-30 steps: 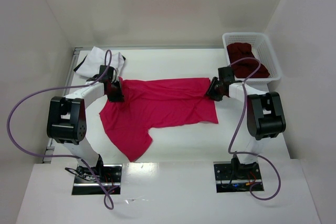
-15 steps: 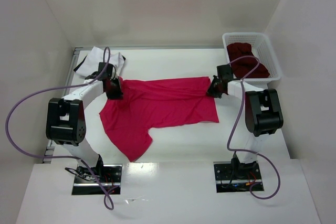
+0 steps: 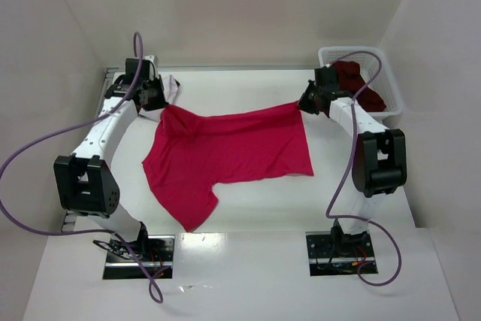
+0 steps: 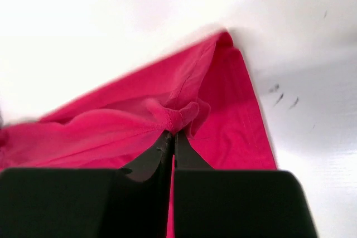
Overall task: Fold and stack the t-shirts
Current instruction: Fold the flattened tshirt in 1/3 of the way
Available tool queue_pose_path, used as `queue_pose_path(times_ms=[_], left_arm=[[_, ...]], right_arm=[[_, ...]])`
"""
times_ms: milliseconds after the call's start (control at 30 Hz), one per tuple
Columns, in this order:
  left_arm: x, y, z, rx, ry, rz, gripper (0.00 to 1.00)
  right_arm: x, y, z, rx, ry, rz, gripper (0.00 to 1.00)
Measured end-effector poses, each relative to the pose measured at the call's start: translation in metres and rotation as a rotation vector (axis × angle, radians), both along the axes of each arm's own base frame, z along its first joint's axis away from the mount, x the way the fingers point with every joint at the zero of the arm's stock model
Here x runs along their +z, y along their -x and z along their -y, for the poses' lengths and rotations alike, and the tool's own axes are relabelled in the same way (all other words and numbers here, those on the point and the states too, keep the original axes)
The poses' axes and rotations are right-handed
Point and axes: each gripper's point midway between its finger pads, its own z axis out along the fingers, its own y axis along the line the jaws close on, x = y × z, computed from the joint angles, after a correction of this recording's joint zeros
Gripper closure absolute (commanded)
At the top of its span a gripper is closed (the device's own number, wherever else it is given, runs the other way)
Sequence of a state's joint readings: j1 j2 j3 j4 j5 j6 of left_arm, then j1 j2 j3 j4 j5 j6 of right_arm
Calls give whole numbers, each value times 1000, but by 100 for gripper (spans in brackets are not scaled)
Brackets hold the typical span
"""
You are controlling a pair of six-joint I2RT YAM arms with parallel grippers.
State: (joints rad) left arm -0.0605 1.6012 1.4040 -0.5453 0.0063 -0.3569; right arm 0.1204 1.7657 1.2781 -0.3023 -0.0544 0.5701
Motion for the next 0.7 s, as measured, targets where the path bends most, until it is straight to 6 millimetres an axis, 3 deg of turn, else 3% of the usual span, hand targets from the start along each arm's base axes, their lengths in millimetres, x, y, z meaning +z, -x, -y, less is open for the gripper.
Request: queue_pose_path(times_ms=[200, 333, 500, 700], left_arm=[[61, -33, -14, 16, -39, 129, 100], [91, -60, -23, 32, -61, 195, 100], [97, -86, -27, 30, -93, 209, 100], [87, -109, -33, 20, -145, 185, 100]], right_arm=[[58, -38, 0, -11, 9, 123, 100], [79, -62, -2, -16, 9, 171, 100], [70, -79, -4, -19, 14, 156, 100], [36, -83, -4, -16, 25, 85, 100]])
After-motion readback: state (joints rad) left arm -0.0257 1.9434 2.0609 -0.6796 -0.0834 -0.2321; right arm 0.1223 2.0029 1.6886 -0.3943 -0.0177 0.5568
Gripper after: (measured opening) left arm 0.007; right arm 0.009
